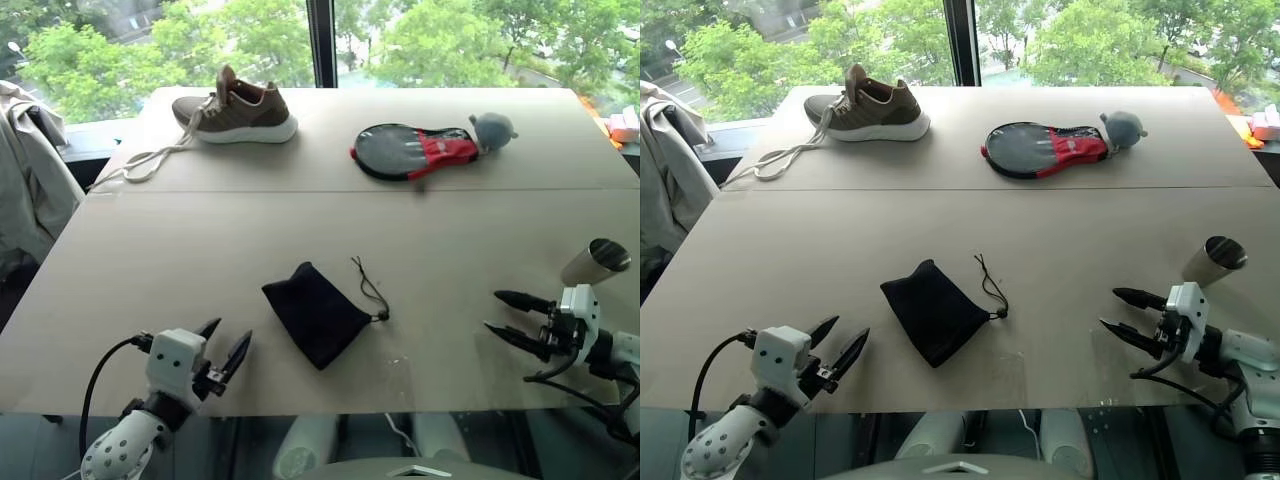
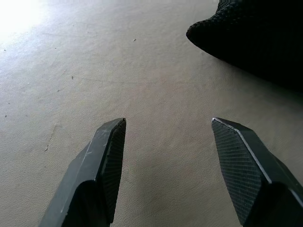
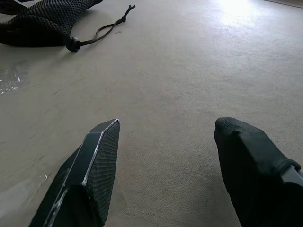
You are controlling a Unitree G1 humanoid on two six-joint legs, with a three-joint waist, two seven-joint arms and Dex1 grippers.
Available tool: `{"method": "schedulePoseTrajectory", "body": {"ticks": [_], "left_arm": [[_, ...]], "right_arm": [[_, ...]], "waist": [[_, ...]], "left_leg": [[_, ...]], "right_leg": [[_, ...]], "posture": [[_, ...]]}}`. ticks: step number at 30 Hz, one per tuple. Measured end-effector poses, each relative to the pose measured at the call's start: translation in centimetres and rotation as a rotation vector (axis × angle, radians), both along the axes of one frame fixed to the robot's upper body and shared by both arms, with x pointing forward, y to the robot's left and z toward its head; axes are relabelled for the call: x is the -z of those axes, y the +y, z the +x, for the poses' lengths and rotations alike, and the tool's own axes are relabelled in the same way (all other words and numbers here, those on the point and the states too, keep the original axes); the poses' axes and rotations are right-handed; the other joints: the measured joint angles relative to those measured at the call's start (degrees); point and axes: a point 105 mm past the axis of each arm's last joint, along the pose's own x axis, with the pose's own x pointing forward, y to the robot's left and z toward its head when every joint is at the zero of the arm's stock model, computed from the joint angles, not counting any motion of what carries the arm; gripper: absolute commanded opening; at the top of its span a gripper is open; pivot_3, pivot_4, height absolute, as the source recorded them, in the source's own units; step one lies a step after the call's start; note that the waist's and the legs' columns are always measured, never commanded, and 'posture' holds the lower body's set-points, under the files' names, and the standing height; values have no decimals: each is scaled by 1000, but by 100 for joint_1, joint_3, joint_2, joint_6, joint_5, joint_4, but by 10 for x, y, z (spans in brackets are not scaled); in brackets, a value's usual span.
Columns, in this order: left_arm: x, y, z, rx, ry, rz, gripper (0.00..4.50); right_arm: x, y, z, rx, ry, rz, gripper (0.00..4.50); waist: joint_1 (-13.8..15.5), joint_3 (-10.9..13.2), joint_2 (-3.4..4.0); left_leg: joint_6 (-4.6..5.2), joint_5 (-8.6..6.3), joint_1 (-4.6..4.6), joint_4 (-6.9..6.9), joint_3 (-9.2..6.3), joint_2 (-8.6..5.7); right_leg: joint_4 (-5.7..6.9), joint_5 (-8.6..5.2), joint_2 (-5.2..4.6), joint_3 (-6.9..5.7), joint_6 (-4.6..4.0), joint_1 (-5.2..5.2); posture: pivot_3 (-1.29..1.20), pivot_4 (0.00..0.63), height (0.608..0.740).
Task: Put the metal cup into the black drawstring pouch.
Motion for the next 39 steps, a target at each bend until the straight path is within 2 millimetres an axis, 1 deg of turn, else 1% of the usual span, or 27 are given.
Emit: {"method": "schedulePoseTrajectory", "body": {"ticks": [12, 14, 17, 18, 19, 21, 24, 25, 28, 31, 33, 35, 39], "left_arm": [[-2, -2, 0, 5, -6, 2, 2954], [-3, -4, -2, 28, 4, 10, 2954], [5, -9, -13, 115, 77, 72, 2954], [6, -14, -17, 156, 95, 86, 2954], [6, -16, -19, 174, 100, 90, 2954], [5, -25, -27, 261, 128, 106, 2954], [1, -32, -28, 321, 132, 100, 2954], [-4, -39, -28, 361, 120, 96, 2954], [-18, -54, -25, 461, 85, 108, 2954], [-20, -67, -21, 570, 97, 148, 2954], [-20, -73, -19, 593, 95, 146, 2954], [-23, -85, -14, 628, 79, 140, 2954], [-25, -111, -14, 683, 65, 140, 2954]], "right_arm": [[0, 1, -2, -16, 2, 0, 3203], [2, 1, -7, -40, 14, 4, 3203], [1, 2, -22, -119, 19, 43, 3203], [-1, 3, -28, -160, 21, 63, 3203], [-2, 2, -30, -173, 23, 66, 3203], [-3, -5, -39, -204, 53, 37, 3203], [-2, -7, -46, -233, 72, -1, 3203], [1, -7, -52, -265, 92, -35, 3203], [5, -5, -60, -316, 97, -70, 3203], [6, 0, -63, -338, 80, -55, 3203], [6, 1, -64, -340, 79, -46, 3203], [5, 1, -64, -341, 71, -41, 3203], [3, 1, -63, -329, 52, -19, 3203]], "waist": [[0, 0, 0], [2, 0, 0], [-2, 4, 6], [-2, 5, 8], [-3, 5, 8], [0, 6, 9], [1, 8, 13], [8, 10, 16], [3, 10, 16], [-1, 11, 22], [-1, 12, 20], [4, 12, 19], [7, 12, 21]], "left_leg": [[0, 0, 0, 0, 0, 0], [0, 0, -1, 0, -1, 0], [2, -2, -2, 0, 0, 0], [4, -3, -1, 0, 3, 0], [4, -3, -1, 0, 3, 0], [6, -4, -1, 0, 5, 1], [6, -5, -1, 0, 4, 4], [6, -5, -3, 0, 1, 5], [6, -5, -2, 0, 5, 7], [7, -4, 0, 0, 9, 8], [7, -5, 0, 0, 12, 8], [7, -4, 0, 1, 11, 6], [7, -4, 2, 1, 9, 7]], "right_leg": [[0, 0, 0, 0, 0, 0], [-1, 0, 0, -3, 0, 0], [-3, -1, -1, -1, -1, 0], [-4, -1, -2, 2, 0, 1], [-4, -1, -3, 2, 0, 2], [-4, -1, -10, -2, 0, 2], [-3, -2, -15, -8, -1, 2], [-3, -2, -18, -10, -1, 2], [-3, -2, -17, -22, -1, 2], [-3, -1, -16, -22, -1, 2], [-4, -1, -17, -21, -1, 2], [-4, 0, -18, -22, 0, 3], [-4, 3, -16, -23, -3, 4]], "posture": [[0, 150, 736], [0, 150, 736], [0, 150, 736], [0, 150, 736], [0, 150, 736], [0, 150, 736], [0, 150, 736], [0, 150, 736], [0, 150, 736], [0, 150, 736], [0, 150, 736], [0, 150, 736], [0, 150, 736]]}}
